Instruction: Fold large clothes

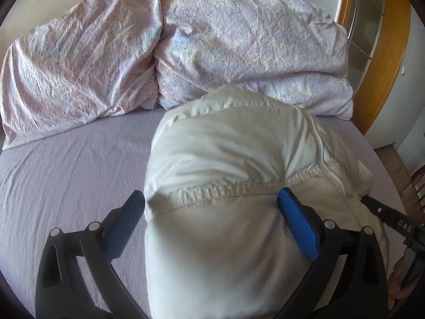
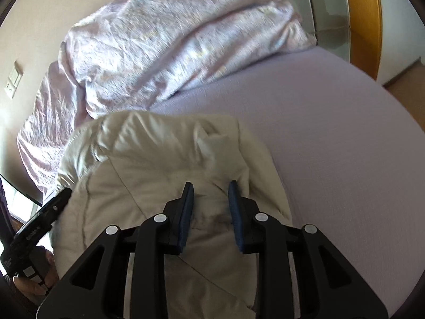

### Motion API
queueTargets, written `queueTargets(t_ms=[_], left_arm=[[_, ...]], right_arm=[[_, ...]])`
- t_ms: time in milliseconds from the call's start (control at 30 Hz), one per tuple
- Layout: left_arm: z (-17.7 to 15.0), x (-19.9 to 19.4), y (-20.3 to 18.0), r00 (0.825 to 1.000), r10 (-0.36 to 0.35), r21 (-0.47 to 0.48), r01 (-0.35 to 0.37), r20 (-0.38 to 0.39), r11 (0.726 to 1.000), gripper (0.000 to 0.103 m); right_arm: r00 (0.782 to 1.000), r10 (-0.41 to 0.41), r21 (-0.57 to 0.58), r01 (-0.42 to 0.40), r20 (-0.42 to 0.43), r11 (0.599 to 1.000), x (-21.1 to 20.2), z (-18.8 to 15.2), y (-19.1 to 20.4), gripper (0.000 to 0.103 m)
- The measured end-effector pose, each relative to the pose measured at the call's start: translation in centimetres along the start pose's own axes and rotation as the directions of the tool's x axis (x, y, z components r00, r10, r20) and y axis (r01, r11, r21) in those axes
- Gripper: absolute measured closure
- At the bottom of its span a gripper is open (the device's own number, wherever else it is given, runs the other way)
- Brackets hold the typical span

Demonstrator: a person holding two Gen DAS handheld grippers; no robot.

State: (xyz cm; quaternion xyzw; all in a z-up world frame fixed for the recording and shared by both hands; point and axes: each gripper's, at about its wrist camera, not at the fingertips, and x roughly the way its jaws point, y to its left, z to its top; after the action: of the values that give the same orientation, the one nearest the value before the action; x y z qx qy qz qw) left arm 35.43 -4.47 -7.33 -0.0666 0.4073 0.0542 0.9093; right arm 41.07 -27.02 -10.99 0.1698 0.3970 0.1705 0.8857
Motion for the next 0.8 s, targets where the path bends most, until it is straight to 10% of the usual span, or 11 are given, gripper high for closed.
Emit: queueTargets(t_ms=[800], left_arm=[[-0.2, 0.0, 1.2, 0.996, -0.048, -0.03, 0.046, -0.073, 0.998, 0.002]], right_arm=[[0.995, -0.043, 0.044, 0.047, -0.089, 0.998, 0.6, 0.7, 0.5, 0.073]])
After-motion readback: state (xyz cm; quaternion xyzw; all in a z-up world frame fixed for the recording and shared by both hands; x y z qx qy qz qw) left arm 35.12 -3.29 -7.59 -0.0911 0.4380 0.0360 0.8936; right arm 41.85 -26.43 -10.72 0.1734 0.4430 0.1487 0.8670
